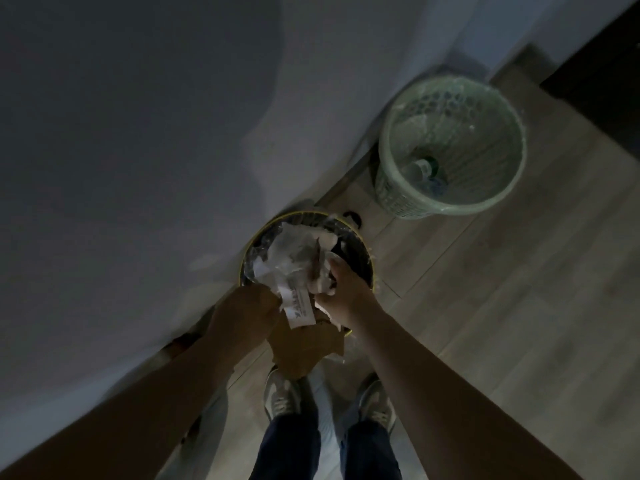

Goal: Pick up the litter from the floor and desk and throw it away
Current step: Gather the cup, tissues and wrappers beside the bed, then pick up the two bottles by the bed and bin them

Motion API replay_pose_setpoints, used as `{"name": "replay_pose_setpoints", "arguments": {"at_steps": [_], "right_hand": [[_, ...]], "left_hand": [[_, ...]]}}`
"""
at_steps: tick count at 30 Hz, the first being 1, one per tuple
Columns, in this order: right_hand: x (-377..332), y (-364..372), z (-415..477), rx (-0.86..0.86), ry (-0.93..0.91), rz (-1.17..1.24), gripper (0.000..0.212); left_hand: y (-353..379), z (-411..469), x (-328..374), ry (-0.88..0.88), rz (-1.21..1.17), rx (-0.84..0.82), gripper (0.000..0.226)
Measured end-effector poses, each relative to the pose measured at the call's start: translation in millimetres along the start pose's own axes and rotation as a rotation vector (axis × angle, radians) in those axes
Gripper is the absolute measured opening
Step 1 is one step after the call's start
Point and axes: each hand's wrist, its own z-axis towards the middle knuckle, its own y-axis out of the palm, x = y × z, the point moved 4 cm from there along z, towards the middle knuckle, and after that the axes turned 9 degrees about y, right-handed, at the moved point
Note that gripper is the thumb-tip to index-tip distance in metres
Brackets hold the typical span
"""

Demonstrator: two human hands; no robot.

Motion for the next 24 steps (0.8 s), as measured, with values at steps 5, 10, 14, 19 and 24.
{"name": "replay_pose_setpoints", "arguments": {"at_steps": [5, 10, 14, 19, 24], "right_hand": [[-7.0, -20.2, -38.2, 0.119, -0.098, -0.349, 0.042], [-29.5, -61.2, -106.7, 0.169, -0.199, -0.529, 0.034], [-61.9, -102.7, -184.1, 0.183, -0.275, -0.585, 0.035], [-122.0, -165.8, -295.7, 0.223, -0.442, -0.685, 0.028], [-173.9, -230.0, -411.8, 0.320, -0.699, -0.773, 0.027]], "left_hand": [[-25.8, -22.6, 13.8, 0.203, 0.084, 0.127, 0.022], [-71.6, -64.3, 38.5, 0.214, 0.237, -0.004, 0.037], [-132.8, -117.0, 73.0, 0.241, 0.264, -0.013, 0.035], [-234.0, -212.9, 127.6, 0.272, 0.336, 0.212, 0.038], [-312.0, -312.4, 169.7, 0.158, 0.158, 0.298, 0.054]]}}
